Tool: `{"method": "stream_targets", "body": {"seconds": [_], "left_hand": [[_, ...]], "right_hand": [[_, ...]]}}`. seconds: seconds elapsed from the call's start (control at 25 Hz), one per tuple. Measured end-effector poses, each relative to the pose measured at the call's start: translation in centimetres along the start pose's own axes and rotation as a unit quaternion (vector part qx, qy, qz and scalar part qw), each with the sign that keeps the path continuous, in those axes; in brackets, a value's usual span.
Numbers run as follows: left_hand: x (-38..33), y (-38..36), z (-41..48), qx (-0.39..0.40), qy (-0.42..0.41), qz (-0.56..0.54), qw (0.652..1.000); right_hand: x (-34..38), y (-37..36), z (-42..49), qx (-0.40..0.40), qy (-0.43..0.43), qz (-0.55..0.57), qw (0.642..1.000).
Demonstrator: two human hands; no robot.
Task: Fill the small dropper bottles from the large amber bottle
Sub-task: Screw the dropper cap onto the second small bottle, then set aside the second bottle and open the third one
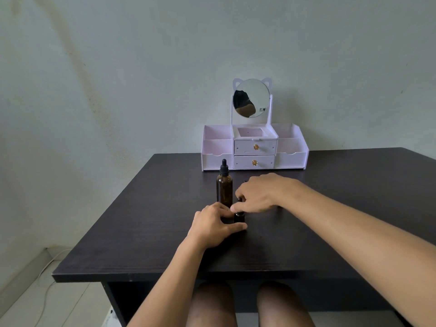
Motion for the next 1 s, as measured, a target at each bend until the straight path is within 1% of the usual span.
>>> {"method": "stream_targets", "body": {"seconds": [0.12,0.24,0.36,0.48,0.56,0.68,0.88,1.0], "left_hand": [[-0.1,0.0,0.2,-0.002,0.002,0.001,1.0],[-0.2,-0.2,0.1,-0.007,-0.005,-0.003,1.0],[-0.1,-0.2,0.1,-0.008,-0.005,-0.006,1.0],[-0.3,0.0,0.0,-0.009,-0.007,-0.01,1.0],[-0.3,0.1,0.0,-0.004,-0.007,-0.004,1.0],[-0.2,-0.1,0.0,-0.005,-0.013,-0.004,1.0],[-0.2,-0.1,-0.2,-0.023,-0.016,-0.002,1.0],[-0.5,0.1,-0.4,-0.044,-0.025,0.031,0.998]], "right_hand": [[-0.4,-0.2,-0.4,0.037,0.025,0.006,0.999],[-0.2,-0.7,-0.2,0.011,0.037,0.025,0.999],[0.1,-0.8,0.1,-0.026,0.026,0.026,0.999],[0.1,-0.5,-0.2,-0.032,0.02,-0.001,0.999],[0.0,-0.7,-0.4,-0.026,0.032,0.003,0.999],[-0.1,-1.5,-0.4,-0.043,0.041,0.047,0.997],[0.2,-2.6,-0.6,-0.106,0.011,0.087,0.991],[-0.2,-3.6,-0.8,-0.136,-0.027,0.185,0.973]]}}
Point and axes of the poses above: each hand's wrist, its own z-axis towards the middle knuckle, its own y-axis out of the back of the hand, x = y × z, the point moved 2 cm from there along z, towards the middle knuckle, and after that the axes turned 9 degrees about z, right-handed, at the moved point
